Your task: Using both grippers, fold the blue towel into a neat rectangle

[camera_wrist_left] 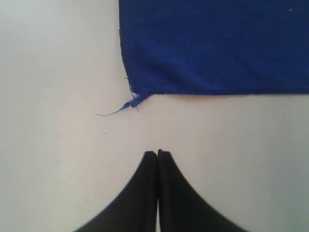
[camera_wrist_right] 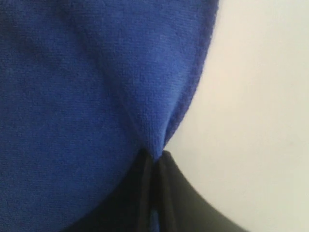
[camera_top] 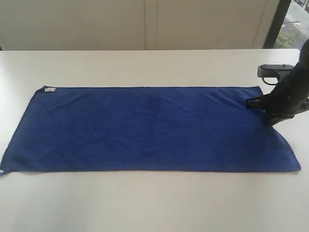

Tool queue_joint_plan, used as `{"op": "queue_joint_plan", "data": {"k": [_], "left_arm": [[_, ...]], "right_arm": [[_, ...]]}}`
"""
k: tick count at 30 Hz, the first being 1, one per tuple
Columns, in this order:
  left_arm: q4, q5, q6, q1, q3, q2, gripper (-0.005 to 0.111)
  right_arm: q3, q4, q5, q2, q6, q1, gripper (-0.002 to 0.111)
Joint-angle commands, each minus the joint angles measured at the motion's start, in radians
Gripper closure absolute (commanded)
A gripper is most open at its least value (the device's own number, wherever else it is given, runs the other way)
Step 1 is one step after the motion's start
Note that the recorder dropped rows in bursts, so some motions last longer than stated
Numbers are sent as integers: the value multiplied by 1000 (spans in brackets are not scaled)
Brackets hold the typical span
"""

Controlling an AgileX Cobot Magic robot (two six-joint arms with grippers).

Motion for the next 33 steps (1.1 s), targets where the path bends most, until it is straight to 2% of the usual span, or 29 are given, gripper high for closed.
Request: {"op": "queue_joint_plan", "data": {"k": [1,7,16,24,33], "left_arm": [[0,2,-5,3,-5,-8,107],[0,2,-5,3,-5,-8,107],[0,2,-5,3,-5,-8,107],[0,2,-5,3,-5,-8,107],[0,2,-5,3,-5,-8,107]], "right_arm": [[7,-113,13,16,7,-55,107],[-9,-140,-1,16,11,-145,107],[-9,-154,-37,16,11,-213,107],[-14,-152,-65,16,11,-219,107],[-70,-85,-9,-57,26,-211,107]]}}
